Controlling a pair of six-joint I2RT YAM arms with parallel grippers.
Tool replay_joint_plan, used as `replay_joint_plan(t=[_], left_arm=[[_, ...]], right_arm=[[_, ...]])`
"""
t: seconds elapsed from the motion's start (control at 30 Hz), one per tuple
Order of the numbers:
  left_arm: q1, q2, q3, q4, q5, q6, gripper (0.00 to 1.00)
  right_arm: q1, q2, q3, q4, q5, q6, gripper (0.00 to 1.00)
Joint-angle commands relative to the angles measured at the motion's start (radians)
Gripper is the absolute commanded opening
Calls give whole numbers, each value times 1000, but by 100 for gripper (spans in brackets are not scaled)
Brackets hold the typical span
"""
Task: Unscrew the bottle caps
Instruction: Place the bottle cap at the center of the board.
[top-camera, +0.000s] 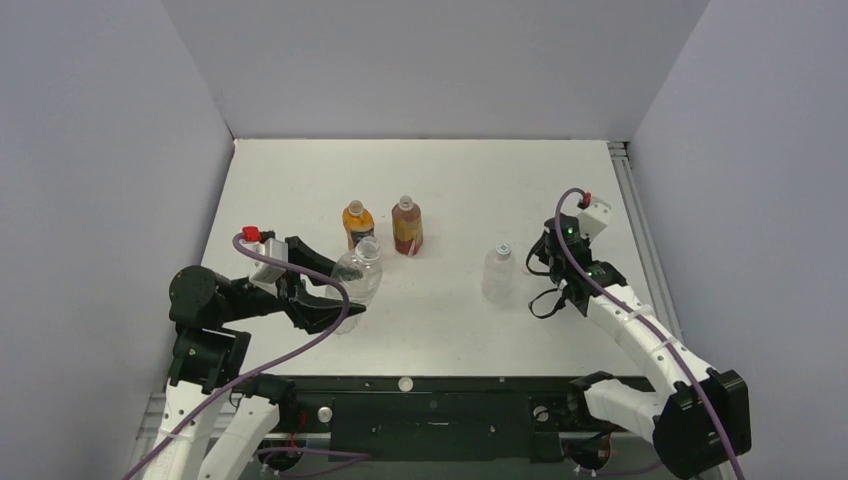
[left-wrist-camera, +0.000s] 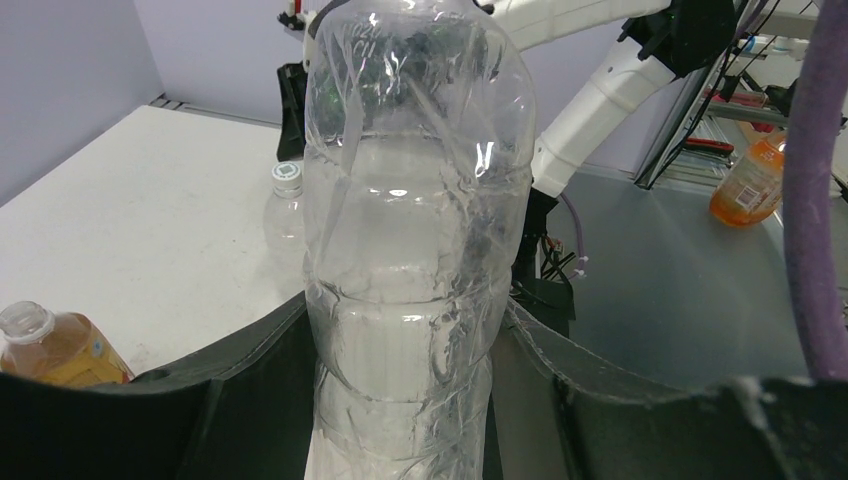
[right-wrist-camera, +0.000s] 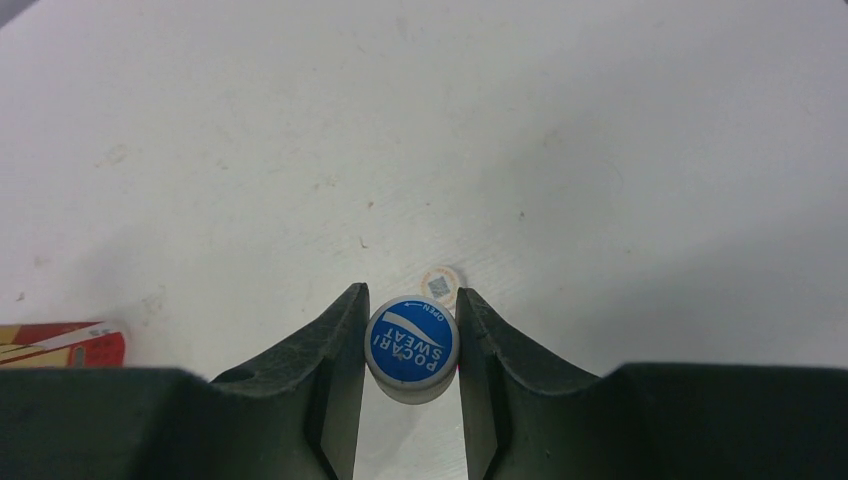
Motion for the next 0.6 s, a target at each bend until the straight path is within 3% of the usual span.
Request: replay_joint_plan(t=[0.0, 0.37, 0.57], left_arm=[[2, -1, 2, 7, -18, 15, 0], [3, 0, 5, -2, -32, 33, 0], [3, 2, -5, 6, -43, 35, 0]], right_arm=[[-13, 62, -63, 76, 88, 108, 0], [27, 235, -216, 187, 196, 279, 0], [72, 304, -249, 251, 227, 304, 18]])
